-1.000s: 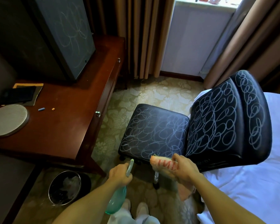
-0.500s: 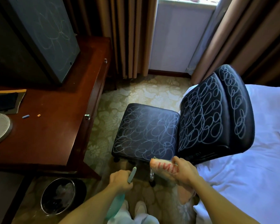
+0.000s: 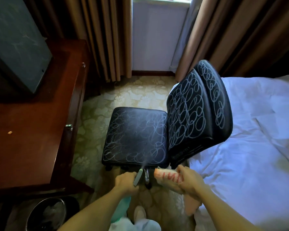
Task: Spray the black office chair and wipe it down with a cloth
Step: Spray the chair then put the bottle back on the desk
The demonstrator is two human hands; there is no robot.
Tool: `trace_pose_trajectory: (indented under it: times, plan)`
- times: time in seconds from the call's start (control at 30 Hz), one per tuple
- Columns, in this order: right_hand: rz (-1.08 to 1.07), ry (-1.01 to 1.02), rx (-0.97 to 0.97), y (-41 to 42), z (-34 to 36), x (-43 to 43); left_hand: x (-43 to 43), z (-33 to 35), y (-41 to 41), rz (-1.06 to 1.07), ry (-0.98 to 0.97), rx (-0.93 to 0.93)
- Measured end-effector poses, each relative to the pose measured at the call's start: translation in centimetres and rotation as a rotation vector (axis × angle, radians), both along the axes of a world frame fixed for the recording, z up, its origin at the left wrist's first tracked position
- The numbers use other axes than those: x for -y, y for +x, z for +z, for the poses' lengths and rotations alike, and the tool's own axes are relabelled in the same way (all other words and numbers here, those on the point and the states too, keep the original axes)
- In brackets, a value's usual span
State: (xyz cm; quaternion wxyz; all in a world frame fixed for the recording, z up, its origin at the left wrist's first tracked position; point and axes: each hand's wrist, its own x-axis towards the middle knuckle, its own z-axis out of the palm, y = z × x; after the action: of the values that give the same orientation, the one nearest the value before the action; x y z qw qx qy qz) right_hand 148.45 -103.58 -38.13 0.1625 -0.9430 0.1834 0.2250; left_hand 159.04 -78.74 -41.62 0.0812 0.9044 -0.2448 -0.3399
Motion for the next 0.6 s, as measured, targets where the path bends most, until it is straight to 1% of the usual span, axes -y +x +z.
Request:
trace_pose_trajectory:
  times: [0.13, 0.2, 0.33, 0.47, 0.53, 0.6]
  plan:
    - [-0.023, -0.02, 0.002, -1.0, 0.7, 0.5, 1.3, 0.4, 0.1, -0.093, 0.04, -0.007]
    - [-0.047, -0.014, 0.0, -1.4, 1.0, 0.6, 1.5, 0.5, 0.4, -0.103, 0.003, -0.003]
    - [-0.055, -0.032, 0.001, -1.7, 1.5, 0.5, 1.5, 1.2, 1.1, -0.032, -0.213, 0.038]
    - [-0.055, -0.042, 0.001, -1.1, 2.3, 0.0, 3.0, 2.8, 1.7, -0.038, -0.417, 0.12]
    - [-0.062, -0.026, 0.021, -0.8, 3.0, -0.1, 4.2, 4.2, 2.2, -0.033, -0.465, 0.13]
    - [-0.068, -0.025, 0.04, -0.6, 3.5, 0.1, 5.6, 5.6, 2.7, -0.03, -0.464, 0.142]
